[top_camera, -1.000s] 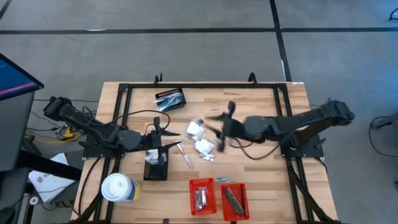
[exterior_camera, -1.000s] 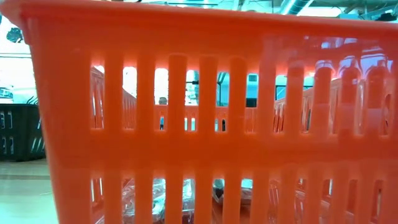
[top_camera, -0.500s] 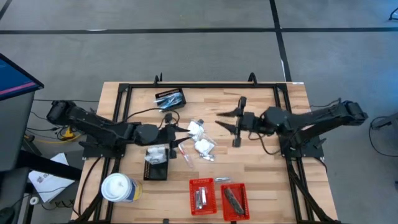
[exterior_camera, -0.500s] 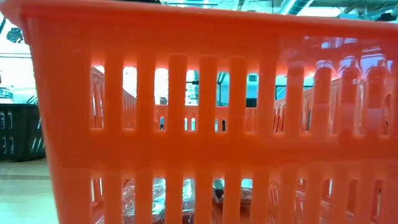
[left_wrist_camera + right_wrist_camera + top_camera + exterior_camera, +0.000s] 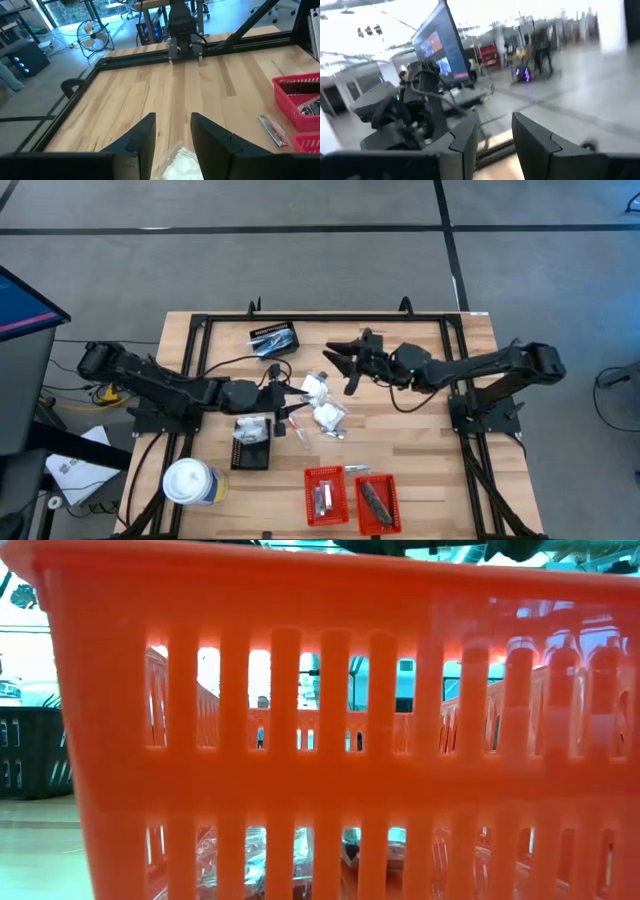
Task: Pick & Place Travel size toiletries
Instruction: Put the nail cutter into the left red bin
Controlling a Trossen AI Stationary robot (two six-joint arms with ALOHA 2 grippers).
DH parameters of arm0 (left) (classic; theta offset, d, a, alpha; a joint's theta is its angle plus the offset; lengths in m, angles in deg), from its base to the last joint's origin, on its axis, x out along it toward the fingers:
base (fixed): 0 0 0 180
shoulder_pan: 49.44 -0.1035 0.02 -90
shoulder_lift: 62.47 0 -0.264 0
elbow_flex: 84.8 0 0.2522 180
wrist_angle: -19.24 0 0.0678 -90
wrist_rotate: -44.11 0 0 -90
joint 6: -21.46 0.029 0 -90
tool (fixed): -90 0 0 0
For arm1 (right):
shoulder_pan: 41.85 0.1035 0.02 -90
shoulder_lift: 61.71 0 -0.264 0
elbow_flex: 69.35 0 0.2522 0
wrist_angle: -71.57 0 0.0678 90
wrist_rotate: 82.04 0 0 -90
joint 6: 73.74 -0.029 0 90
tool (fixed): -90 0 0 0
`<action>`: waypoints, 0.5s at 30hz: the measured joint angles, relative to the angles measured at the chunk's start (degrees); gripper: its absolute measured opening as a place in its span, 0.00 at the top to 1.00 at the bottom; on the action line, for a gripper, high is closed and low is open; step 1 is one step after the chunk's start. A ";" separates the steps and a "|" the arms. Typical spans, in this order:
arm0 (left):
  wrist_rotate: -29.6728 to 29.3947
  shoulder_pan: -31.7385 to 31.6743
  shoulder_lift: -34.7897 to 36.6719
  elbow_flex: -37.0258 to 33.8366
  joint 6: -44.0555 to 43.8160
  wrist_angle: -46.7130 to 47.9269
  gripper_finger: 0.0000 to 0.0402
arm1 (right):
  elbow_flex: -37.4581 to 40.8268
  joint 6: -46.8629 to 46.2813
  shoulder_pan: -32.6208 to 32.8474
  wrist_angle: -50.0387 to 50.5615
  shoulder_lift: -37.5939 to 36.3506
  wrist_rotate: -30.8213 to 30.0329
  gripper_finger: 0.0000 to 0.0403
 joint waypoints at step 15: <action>6.28 0.70 0.00 0.00 -1.80 -3.21 0.71 | -2.87 -17.16 2.41 2.84 1.57 0.22 0.72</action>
